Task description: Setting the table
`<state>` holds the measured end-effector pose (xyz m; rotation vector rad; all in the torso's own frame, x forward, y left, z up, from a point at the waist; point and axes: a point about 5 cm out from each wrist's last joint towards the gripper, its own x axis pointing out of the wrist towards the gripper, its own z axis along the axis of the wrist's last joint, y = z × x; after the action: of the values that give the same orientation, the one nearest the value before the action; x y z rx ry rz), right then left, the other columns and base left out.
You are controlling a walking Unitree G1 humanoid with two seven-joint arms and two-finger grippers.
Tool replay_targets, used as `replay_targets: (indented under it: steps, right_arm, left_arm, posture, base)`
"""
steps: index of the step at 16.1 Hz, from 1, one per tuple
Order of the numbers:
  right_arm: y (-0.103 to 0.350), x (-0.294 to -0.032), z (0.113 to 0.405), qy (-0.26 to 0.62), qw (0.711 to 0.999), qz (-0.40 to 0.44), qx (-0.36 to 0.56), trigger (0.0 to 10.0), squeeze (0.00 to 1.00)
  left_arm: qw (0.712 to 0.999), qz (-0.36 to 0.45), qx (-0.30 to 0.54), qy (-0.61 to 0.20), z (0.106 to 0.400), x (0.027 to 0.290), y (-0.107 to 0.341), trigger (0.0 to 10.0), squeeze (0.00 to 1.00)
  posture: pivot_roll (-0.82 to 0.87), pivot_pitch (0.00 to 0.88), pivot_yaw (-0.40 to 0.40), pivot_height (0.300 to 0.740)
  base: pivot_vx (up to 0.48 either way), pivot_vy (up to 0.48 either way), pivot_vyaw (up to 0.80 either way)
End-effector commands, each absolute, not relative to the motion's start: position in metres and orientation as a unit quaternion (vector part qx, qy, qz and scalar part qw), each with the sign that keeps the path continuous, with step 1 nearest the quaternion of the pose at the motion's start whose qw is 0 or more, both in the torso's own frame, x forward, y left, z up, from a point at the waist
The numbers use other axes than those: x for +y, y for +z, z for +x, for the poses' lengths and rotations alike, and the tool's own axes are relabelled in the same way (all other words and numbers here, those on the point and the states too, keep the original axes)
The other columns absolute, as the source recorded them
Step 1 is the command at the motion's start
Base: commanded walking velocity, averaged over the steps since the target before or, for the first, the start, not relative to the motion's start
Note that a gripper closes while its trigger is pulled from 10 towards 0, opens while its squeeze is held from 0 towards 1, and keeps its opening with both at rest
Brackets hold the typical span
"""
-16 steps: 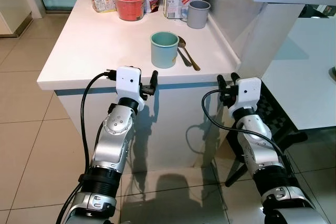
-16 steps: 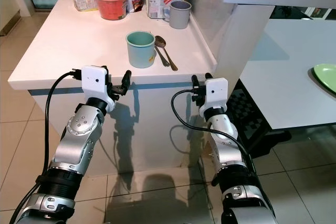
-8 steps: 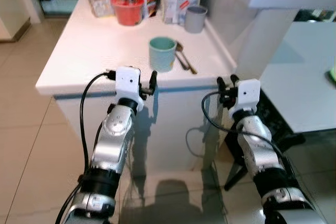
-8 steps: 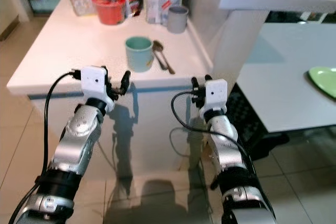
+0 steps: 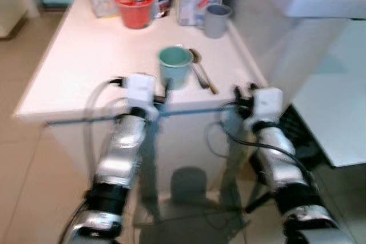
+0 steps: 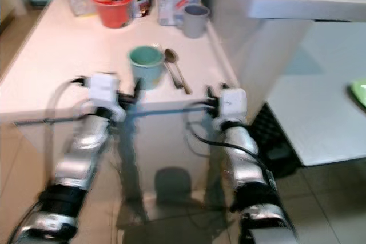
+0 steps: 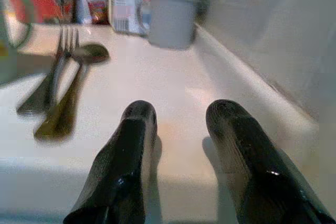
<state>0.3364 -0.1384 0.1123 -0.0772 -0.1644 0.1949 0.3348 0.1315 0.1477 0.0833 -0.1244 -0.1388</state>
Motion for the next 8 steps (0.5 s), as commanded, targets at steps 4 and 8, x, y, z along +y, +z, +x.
replay_targets:
  steps: [4, 8]
  right_arm:
    - [0.1113, -0.1542, 0.3347, 0.077, 0.993, -0.046, -0.08, 10.0, 0.0]
    - [0.111, -0.1533, 0.3342, 0.079, 0.993, -0.045, -0.08, 10.0, 0.0]
  left_arm:
    - [0.993, 0.036, -0.063, -0.098, 0.3326, 0.1122, 0.1468, 10.0, 0.0]
    - [0.993, 0.037, -0.063, -0.097, 0.3329, 0.1122, 0.1476, 10.0, 0.0]
  posture:
    - [-0.01, 0.0, -0.034, 0.74]
    - [-0.01, 0.0, -0.034, 0.74]
  base:
    - [0.0, 0.0, 0.0]
    - [0.0, 0.0, 0.0]
